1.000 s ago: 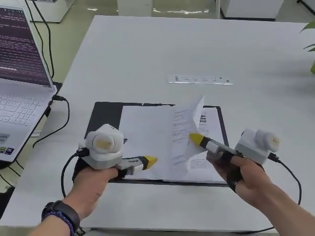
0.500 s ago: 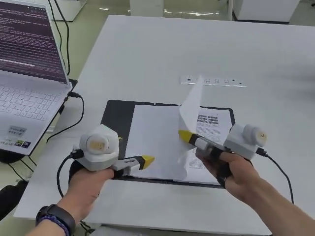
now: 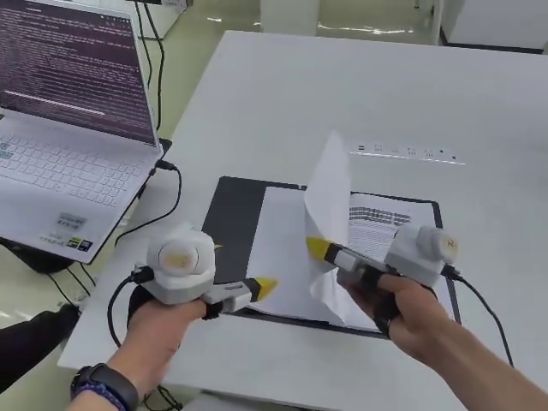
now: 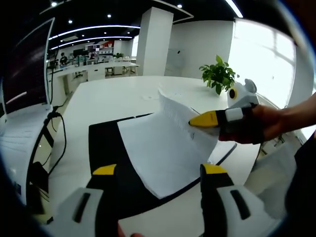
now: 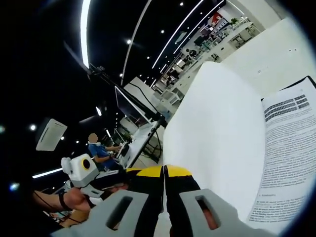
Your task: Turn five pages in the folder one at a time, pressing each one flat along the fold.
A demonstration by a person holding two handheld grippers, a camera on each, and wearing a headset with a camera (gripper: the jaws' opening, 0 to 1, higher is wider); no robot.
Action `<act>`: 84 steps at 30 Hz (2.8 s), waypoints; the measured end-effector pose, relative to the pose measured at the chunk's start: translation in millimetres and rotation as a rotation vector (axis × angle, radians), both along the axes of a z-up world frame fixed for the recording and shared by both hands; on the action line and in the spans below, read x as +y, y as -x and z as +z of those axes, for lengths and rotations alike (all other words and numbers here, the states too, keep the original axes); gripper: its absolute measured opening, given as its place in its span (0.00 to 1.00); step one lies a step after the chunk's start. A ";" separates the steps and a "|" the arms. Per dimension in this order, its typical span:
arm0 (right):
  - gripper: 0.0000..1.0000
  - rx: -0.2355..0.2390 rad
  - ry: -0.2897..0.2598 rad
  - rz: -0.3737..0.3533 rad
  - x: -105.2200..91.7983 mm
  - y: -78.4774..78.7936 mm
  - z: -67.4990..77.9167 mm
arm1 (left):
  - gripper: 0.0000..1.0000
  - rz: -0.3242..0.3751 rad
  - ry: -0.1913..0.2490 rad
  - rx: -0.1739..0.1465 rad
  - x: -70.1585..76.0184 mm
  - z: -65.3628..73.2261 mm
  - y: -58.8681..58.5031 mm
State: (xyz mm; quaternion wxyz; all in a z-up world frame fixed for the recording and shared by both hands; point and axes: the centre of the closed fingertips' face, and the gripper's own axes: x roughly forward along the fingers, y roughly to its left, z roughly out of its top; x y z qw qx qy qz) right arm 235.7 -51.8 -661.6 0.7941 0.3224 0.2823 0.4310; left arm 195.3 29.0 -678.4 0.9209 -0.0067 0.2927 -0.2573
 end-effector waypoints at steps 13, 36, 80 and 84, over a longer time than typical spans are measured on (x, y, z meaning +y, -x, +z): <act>0.00 0.077 0.026 0.045 29.5 5.6 -31.8 | 0.65 0.060 0.003 0.025 28.8 -6.9 17.7; 0.00 0.189 0.094 0.086 55.9 1.9 -80.8 | 0.64 0.141 0.014 0.038 55.9 -11.3 22.3; 0.48 0.137 0.100 0.170 44.7 35.3 -62.8 | 0.56 0.133 0.046 0.038 59.9 -14.2 16.3; 0.46 0.096 0.105 0.147 27.8 36.8 -52.0 | 0.48 0.117 0.074 0.039 51.9 -14.1 14.4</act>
